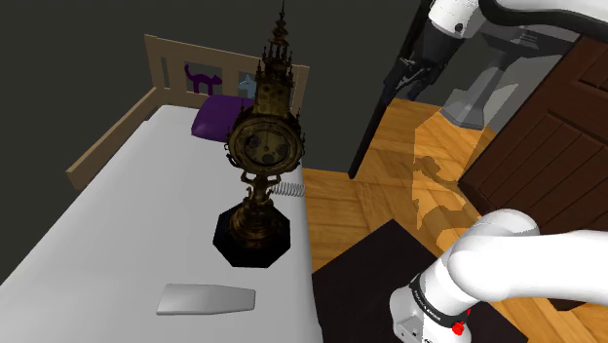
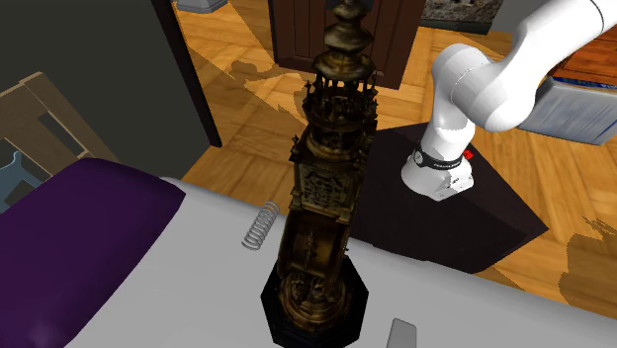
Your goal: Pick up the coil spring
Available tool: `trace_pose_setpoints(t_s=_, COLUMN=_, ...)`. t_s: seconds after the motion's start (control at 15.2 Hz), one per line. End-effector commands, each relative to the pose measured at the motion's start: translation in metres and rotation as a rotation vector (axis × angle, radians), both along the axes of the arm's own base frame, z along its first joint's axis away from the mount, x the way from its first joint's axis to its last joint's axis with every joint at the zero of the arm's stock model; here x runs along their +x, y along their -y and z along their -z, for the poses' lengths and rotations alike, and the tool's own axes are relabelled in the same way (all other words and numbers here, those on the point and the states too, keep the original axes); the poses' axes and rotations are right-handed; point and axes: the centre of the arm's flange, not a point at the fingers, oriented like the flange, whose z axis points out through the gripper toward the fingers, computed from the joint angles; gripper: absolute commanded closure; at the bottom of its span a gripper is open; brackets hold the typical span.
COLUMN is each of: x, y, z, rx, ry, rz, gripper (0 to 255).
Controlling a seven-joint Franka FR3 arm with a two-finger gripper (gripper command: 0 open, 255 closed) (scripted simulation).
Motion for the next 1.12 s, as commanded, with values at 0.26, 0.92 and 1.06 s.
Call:
trace_pose_setpoints(t_s=0.26, x=0.029, y=-0.003, z=0.044, rx=-0.013, ry=-0.012, rz=-0.102, gripper=0)
trace_pose_setpoints(t_s=0.92, x=0.098, y=-0.020, z=0.155, rx=-0.046, ry=-0.042, rz=-0.356, gripper=0)
trace_pose_setpoints(t_s=1.06, x=0.111, y=-0.026, z=0.178, rx=-0.052, ry=-0.049, rz=-0.407, gripper=0)
